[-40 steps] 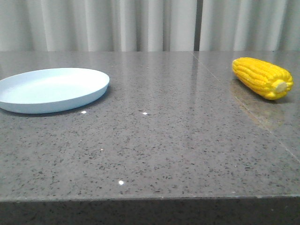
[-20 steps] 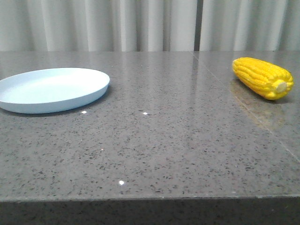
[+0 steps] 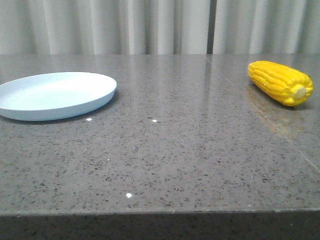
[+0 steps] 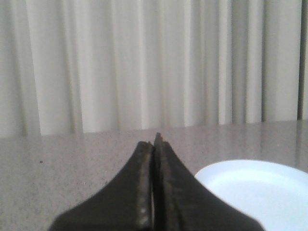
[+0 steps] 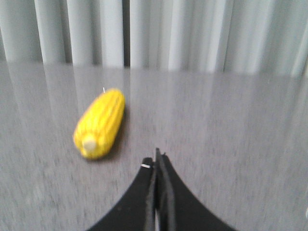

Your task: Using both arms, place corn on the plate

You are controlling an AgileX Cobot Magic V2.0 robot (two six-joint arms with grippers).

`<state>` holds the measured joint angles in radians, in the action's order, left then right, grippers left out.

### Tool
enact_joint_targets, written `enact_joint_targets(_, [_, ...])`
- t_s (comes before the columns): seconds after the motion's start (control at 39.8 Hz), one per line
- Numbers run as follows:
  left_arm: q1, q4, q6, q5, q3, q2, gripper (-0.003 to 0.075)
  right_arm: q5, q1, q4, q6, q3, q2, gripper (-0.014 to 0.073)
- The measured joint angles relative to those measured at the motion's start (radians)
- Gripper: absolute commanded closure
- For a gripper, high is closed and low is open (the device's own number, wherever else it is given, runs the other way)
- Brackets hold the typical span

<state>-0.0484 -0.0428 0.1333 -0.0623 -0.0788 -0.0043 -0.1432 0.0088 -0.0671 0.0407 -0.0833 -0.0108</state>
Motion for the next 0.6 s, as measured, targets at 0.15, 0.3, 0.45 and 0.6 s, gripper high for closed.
enact_joint_targets(0.15, [0.000, 0.000, 0.000, 0.157, -0.197, 0.045, 0.0741, -0.142, 0.000, -0.004, 0.000, -0.211, 0.032, 0.0655])
enact_joint_targets(0.3, [0.000, 0.004, 0.000, 0.341, -0.352, 0.221, 0.0741, -0.214, 0.000, -0.073, 0.000, -0.337, 0.177, 0.0655])
enact_joint_targets(0.45, [0.000, 0.011, 0.000, 0.411, -0.411, 0.364, 0.0741, -0.227, 0.000, -0.112, 0.000, -0.363, 0.285, 0.0655])
enact_joint_targets(0.6, [0.000, 0.013, 0.000, 0.422, -0.415, 0.396, 0.0654, -0.234, 0.000, -0.116, 0.000, -0.366, 0.303, 0.0561])
